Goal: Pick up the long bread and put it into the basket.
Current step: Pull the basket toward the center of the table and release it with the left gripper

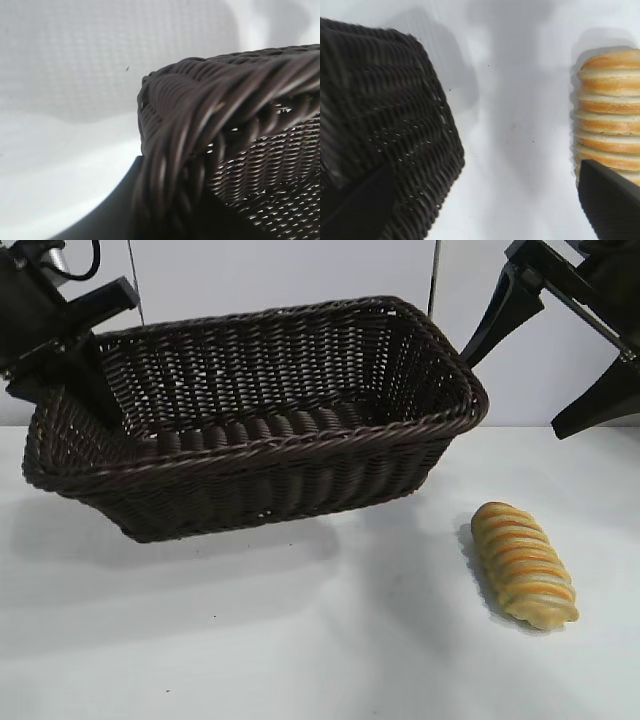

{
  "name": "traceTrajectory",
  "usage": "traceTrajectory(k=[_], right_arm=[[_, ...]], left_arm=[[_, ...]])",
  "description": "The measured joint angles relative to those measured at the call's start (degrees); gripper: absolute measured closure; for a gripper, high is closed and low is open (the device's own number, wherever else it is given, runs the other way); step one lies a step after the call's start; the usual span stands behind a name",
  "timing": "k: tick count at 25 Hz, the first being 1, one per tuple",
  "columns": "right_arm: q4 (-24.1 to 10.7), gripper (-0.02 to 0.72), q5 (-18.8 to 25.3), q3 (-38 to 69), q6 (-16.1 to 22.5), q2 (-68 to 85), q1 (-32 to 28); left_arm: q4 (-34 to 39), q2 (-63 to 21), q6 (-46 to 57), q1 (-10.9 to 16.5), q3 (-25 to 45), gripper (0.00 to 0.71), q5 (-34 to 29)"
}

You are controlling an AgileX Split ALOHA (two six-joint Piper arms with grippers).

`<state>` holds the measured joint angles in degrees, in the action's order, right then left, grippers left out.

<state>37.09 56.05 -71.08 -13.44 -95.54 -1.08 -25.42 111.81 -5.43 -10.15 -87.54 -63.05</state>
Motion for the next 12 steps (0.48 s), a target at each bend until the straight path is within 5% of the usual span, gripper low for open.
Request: traceTrajectory(k=[12], right_arm=[[0.0,0.009,0.0,0.0,-0.4,0.0,0.0]], left_arm=[[0.3,8.8,-0.3,-1.5,-1.9,0.609,3.1]])
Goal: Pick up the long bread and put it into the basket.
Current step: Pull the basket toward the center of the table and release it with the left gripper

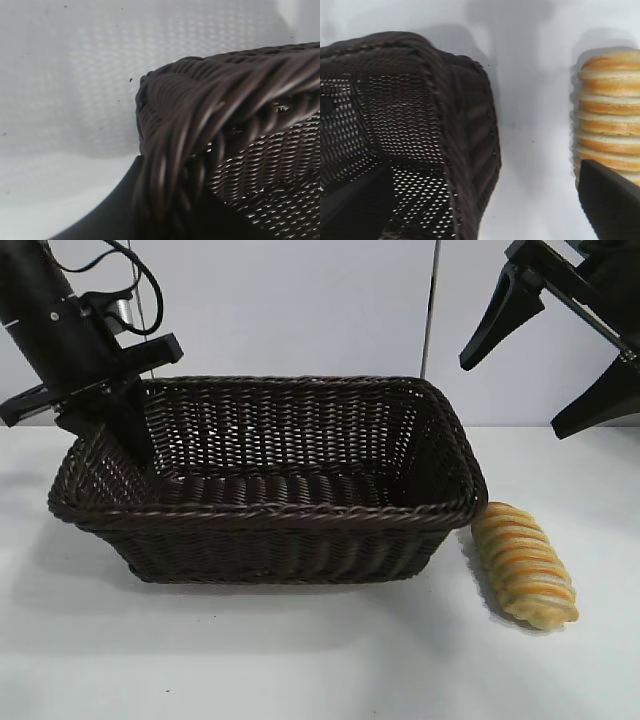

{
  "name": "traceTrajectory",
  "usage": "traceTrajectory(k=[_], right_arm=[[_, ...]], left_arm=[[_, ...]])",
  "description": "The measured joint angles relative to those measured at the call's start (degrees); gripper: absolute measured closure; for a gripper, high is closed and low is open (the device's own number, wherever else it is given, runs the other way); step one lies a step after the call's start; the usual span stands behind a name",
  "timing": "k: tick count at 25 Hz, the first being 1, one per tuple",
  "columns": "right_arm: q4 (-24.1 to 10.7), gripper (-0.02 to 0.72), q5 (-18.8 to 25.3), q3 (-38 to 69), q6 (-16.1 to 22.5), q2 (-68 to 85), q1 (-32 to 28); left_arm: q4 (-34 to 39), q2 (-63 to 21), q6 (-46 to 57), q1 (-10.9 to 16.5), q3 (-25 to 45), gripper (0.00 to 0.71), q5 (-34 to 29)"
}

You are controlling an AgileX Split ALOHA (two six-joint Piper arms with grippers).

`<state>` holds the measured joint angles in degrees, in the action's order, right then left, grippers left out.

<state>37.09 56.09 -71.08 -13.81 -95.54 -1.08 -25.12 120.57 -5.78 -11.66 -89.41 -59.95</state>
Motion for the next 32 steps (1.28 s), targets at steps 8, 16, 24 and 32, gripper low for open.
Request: traceTrajectory(k=[8,16,24,32], right_arm=[[0.0,0.009,-0.2,0.0,-0.2,0.0,0.0],[0.0,0.009,-0.2,0.0,-0.4,0.0,0.0],[0.0,0.009,-0.2,0.0,-0.4,0.0,0.0],[0.0,0.009,-0.2,0.0,-0.4,0.0,0.0]], left_arm=[[-0.1,0.3,0.0,0.0,0.0,0.609,1.3],[-0.2,2.0,0.3,0.0,0.0,0.609,1.7],[-2.0,1.8,0.5,0.0,0.0,0.096,1.6],[9.1,-5.3,5.0,1.8,-5.3,0.018,-2.7]])
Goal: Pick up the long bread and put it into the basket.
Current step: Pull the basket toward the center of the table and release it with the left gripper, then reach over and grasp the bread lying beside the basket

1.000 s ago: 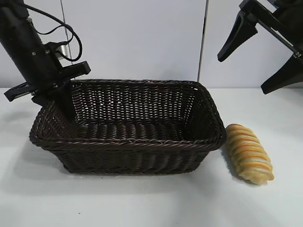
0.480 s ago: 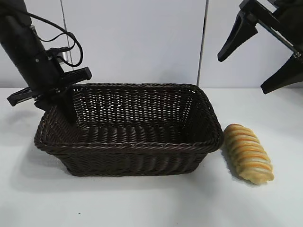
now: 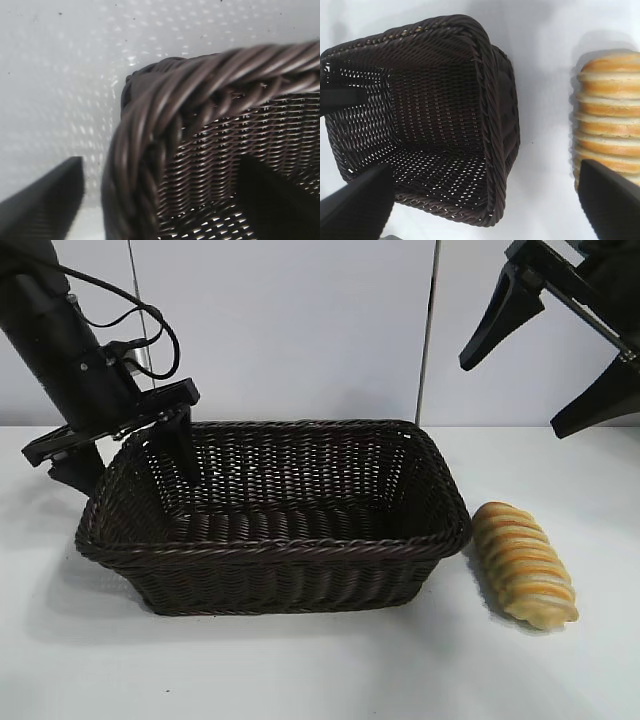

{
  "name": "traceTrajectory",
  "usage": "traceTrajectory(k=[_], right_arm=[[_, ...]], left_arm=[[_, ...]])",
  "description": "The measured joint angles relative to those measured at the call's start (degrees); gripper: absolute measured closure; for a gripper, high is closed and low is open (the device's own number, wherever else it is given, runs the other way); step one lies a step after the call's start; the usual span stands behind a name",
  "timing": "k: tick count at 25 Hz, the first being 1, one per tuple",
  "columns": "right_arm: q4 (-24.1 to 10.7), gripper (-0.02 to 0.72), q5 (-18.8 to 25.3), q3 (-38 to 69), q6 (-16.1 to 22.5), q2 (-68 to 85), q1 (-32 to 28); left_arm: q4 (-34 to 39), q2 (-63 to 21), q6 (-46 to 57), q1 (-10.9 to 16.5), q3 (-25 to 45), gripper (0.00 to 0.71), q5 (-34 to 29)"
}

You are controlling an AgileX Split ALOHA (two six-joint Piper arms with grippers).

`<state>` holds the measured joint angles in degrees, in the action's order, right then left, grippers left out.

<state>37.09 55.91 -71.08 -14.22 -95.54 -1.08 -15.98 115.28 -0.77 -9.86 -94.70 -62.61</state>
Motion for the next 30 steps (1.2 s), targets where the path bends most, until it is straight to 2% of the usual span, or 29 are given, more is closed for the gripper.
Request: traceTrajectory(k=[3,8,11,13,18,23,25,30], right_arm=[[0.0,0.009,0.0,0.0,0.0,0.0,0.0],[0.0,0.009,0.0,0.0,0.0,0.0,0.0],[0.0,0.009,0.0,0.0,0.0,0.0,0.0],[0.0,0.009,0.0,0.0,0.0,0.0,0.0],[-0.1,0.009,0.0,0.0,-0.3,0.0,0.0],[-0.1,0.009,-0.2,0.0,-0.6,0.0,0.0],[-0.1,0.009,-0.3,0.0,-1.0,0.0,0.0],[-0.1,0.009,-0.3,0.0,-1.7,0.0,0.0]], left_arm=[[6.2,-1.4,0.8,5.2,-4.5,0.017,-3.7],[13.8,-3.2,-0.1,18.3,-7.4,0.017,-6.4],[13.4,-4.7,-2.9,24.5,-7.4,0.017,-7.7],[10.5,-7.2,-4.6,26.6,-7.3,0.016,-7.9],[6.7,-19.9,-8.3,27.0,-6.4,0.016,-8.1],[3.9,-40.5,-10.8,26.4,-0.1,0.016,-7.8],[4.3,-49.7,-11.7,24.6,4.5,0.016,-5.9],[5.2,-70.2,-12.7,16.1,21.5,0.016,-1.5]])
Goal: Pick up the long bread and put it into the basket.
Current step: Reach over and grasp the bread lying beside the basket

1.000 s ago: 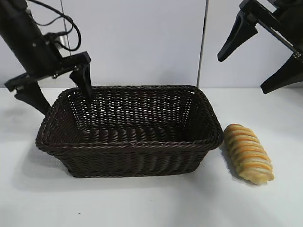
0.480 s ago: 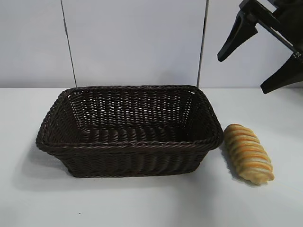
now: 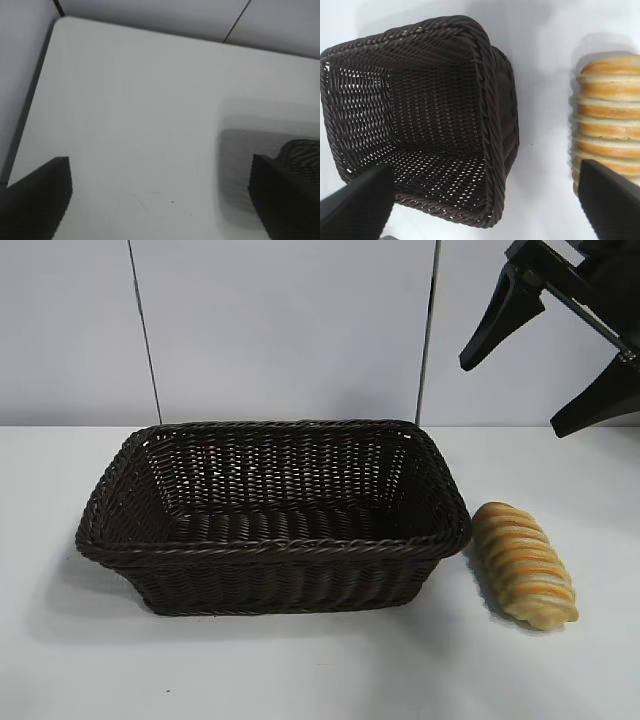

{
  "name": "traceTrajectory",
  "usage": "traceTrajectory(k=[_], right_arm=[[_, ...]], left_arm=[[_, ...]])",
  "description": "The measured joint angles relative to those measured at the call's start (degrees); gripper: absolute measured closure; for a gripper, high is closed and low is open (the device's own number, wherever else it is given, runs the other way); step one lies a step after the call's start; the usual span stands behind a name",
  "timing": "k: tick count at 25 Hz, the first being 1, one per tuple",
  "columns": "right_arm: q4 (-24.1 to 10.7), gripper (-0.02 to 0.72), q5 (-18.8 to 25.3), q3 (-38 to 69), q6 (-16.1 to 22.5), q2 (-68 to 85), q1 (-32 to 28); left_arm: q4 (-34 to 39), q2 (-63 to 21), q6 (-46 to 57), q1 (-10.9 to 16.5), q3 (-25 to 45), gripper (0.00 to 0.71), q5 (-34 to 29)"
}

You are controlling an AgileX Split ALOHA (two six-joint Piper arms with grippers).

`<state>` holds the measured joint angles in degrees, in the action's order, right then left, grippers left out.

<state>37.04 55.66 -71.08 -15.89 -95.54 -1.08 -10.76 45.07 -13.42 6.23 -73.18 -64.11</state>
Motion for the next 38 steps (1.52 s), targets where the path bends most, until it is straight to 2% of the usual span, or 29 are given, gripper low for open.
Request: traceTrajectory(k=[3,8,12,16,22,25,28,30,33,36,38], right_arm=[[0.0,0.009,0.0,0.0,-0.6,0.0,0.0],[0.0,0.009,-0.3,0.0,-1.3,0.0,0.0],[0.0,0.009,-0.8,0.0,-2.0,0.0,0.0],[0.0,0.009,-1.2,0.0,-2.6,0.0,0.0],[-0.2,0.009,-1.2,-1.3,-3.9,0.0,0.0],[-1.3,0.009,-0.9,-3.5,-3.9,0.5,0.0],[-4.6,0.009,1.7,-6.4,-3.8,1.8,0.0],[-8.6,0.009,4.3,-7.6,-3.0,3.2,0.0],[-16.7,0.009,8.0,-7.9,0.1,4.6,0.0],[-21.6,0.009,8.0,-5.8,2.7,5.6,0.0],[-22.6,0.009,6.0,-2.9,3.2,6.1,0.0]], left_arm=[[0.8,-11.5,0.0,-2.1,11.6,0.016,1.8],[1.4,-29.0,0.0,-2.2,27.5,0.016,2.2],[1.4,-39.4,0.2,-2.2,37.0,0.016,0.3],[1.4,-45.2,0.4,-2.2,42.2,0.016,-2.8],[1.4,-46.0,0.6,-2.3,44.6,0.016,-2.8],[1.4,-46.0,0.6,-2.3,44.6,0.016,-2.5],[1.5,-46.0,0.6,-2.3,44.6,0.016,-2.3],[1.5,-46.0,0.6,-2.6,44.6,0.016,-2.3],[1.5,-46.0,0.6,-2.6,44.6,0.016,-2.1],[1.4,-46.0,0.6,-2.6,44.6,0.016,-1.9],[1.4,-46.0,0.6,-2.6,44.7,0.016,-1.8]])
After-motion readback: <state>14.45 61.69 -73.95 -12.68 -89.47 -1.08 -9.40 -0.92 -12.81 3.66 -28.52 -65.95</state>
